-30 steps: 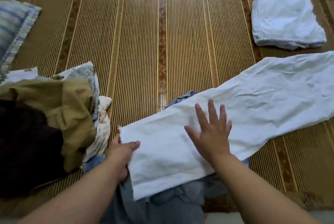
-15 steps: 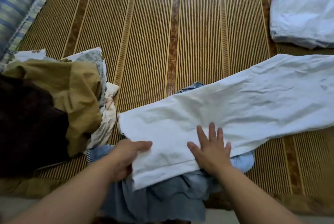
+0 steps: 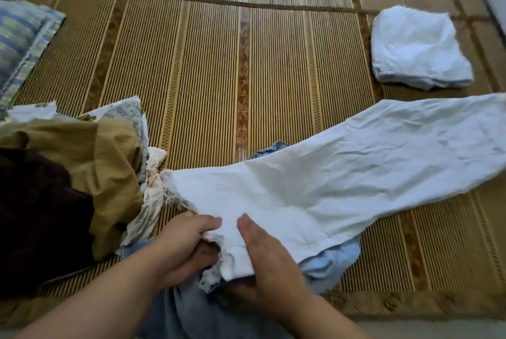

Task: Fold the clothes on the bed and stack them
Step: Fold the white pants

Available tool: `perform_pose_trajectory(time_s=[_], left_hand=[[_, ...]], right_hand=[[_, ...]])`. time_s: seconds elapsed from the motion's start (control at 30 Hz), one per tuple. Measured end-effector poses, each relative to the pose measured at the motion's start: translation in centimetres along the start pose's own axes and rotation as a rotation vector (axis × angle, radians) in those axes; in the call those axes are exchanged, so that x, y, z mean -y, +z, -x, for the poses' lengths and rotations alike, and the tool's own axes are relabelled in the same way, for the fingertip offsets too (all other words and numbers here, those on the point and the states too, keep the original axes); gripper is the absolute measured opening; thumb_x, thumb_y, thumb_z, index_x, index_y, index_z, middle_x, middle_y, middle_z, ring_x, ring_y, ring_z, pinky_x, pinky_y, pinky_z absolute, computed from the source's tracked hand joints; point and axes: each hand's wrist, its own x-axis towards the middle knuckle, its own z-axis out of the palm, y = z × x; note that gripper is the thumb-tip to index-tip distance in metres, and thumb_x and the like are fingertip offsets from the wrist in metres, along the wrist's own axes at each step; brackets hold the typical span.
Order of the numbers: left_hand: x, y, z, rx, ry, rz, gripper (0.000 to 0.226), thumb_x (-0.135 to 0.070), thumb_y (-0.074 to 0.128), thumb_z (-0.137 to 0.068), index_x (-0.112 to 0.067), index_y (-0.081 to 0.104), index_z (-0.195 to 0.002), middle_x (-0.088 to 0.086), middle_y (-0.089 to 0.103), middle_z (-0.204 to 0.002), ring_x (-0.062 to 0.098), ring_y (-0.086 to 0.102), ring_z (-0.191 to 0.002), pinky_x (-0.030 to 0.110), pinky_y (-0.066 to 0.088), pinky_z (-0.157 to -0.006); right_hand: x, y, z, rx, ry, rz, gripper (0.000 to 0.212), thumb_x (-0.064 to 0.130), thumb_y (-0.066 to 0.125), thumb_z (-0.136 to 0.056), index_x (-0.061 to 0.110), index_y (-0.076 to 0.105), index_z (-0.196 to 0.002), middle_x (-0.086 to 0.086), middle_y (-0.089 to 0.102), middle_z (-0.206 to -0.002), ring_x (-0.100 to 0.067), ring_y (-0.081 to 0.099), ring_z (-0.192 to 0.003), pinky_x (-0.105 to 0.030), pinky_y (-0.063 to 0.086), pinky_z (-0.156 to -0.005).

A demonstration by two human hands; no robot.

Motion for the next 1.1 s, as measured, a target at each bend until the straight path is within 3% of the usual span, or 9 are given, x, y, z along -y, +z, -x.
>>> perform_pose_trajectory(time_s=[0.07, 0.17, 0.33, 0.43, 0.53, 0.67, 0.77, 0.93, 1.1], left_hand=[[-1.1, 1.8, 0.7, 0.118, 0.0, 0.037, 0.044, -0.015, 0.055, -0.083, 0.006, 0.056, -0.121, 0.026, 0.068, -0.108, 0.038, 0.067, -0.092, 0.051, 0.053, -0.085], [-3.0, 4.1, 1.2, 0.32, 0.005, 0.06, 0.049, -0.031, 0.052, -0.085, -0.005, 0.054, -0.127, 0.025, 0.065, -0.113, 0.034, 0.068, -0.089, 0.041, 0.058, -0.072], [-4.8, 7.4, 0.7, 0.508, -0.088, -0.028, 0.043, -0.037, 0.054, -0.089, -0.009, 0.061, -0.12, 0.02, 0.066, -0.11, 0.027, 0.068, -0.082, 0.029, 0.057, -0.062], [-5.0, 8.5, -0.1, 0.55, -0.114, -0.072, 0.042, -0.036, 0.065, -0.08, -0.012, 0.067, -0.114, 0.017, 0.067, -0.11, 0.025, 0.069, -0.086, 0.03, 0.057, -0.064], [-5.3, 8.2, -1.9, 0.341, 0.084, -0.253, 0.042, -0.025, 0.068, -0.082, -0.026, 0.058, -0.122, 0.007, 0.07, -0.112, 0.022, 0.07, -0.096, 0.03, 0.057, -0.062], [-6.6, 6.6, -4.3, -0.159, 0.446, -0.745, 0.082, -0.013, 0.079, -0.071, -0.023, 0.035, -0.139, 0.003, 0.052, -0.135, 0.009, 0.058, -0.099, 0.024, 0.051, -0.074], [-9.1, 5.9, -5.2, 0.024, 0.48, -0.837, 0.128, -0.029, 0.087, -0.053, -0.041, 0.003, -0.149, 0.0, 0.023, -0.156, 0.023, 0.035, -0.135, 0.042, 0.038, -0.105], [-13.1, 8.3, -4.6, 0.625, 0.422, -1.089, 0.063, -0.009, 0.072, -0.08, -0.038, 0.046, -0.129, -0.022, 0.066, -0.112, -0.002, 0.061, -0.106, 0.01, 0.05, -0.076], [-13.3, 11.2, -4.3, 0.546, 0.52, -1.02, 0.021, -0.006, 0.063, -0.082, -0.016, 0.064, -0.1, -0.017, 0.072, -0.089, -0.002, 0.067, -0.086, 0.006, 0.048, -0.066]], right_hand=[[1.2, -0.8, -0.7, -0.21, 0.179, -0.25, 0.072, 0.025, 0.063, -0.083, 0.046, 0.029, -0.143, 0.037, 0.036, -0.136, 0.007, 0.042, -0.127, -0.001, 0.027, -0.099], [0.8, -2.6, -0.9, -0.435, 0.292, -0.406, 0.062, 0.037, 0.062, -0.076, 0.051, 0.039, -0.132, 0.031, 0.053, -0.129, 0.005, 0.05, -0.122, -0.01, 0.037, -0.1], [1.0, -2.5, -0.4, -0.42, 0.452, -0.423, 0.111, 0.046, 0.083, -0.059, 0.036, 0.017, -0.147, 0.012, 0.045, -0.143, -0.003, 0.046, -0.129, -0.026, 0.041, -0.104], [0.7, -3.5, -1.3, -0.654, 0.571, -0.455, 0.056, 0.005, 0.069, -0.073, 0.016, 0.052, -0.125, 0.0, 0.067, -0.112, -0.019, 0.063, -0.106, -0.035, 0.049, -0.094], [-0.1, -7.1, -1.7, -0.734, 0.594, -0.593, 0.021, 0.011, 0.056, -0.074, 0.015, 0.07, -0.09, 0.007, 0.072, -0.081, -0.006, 0.065, -0.08, -0.017, 0.049, -0.072], [0.5, -12.7, -0.7, -0.476, 0.481, -0.647, 0.029, 0.011, 0.047, -0.062, 0.028, 0.069, -0.051, 0.016, 0.064, -0.055, 0.007, 0.056, -0.056, -0.012, 0.042, -0.055], [1.0, -15.3, 0.4, -0.316, 0.387, -0.697, 0.04, 0.005, 0.048, -0.058, 0.037, 0.071, -0.051, 0.018, 0.067, -0.058, 0.007, 0.061, -0.06, -0.015, 0.046, -0.057], [-0.5, -16.8, 1.3, -0.194, 0.259, -0.753, 0.039, -0.015, 0.051, -0.078, 0.004, 0.068, -0.108, 0.019, 0.073, -0.083, 0.003, 0.068, -0.083, -0.014, 0.052, -0.073], [-2.0, -19.1, 2.3, -0.501, 0.309, -0.655, 0.031, -0.019, 0.047, -0.087, -0.01, 0.061, -0.114, -0.005, 0.074, -0.098, -0.014, 0.068, -0.097, -0.028, 0.053, -0.087]])
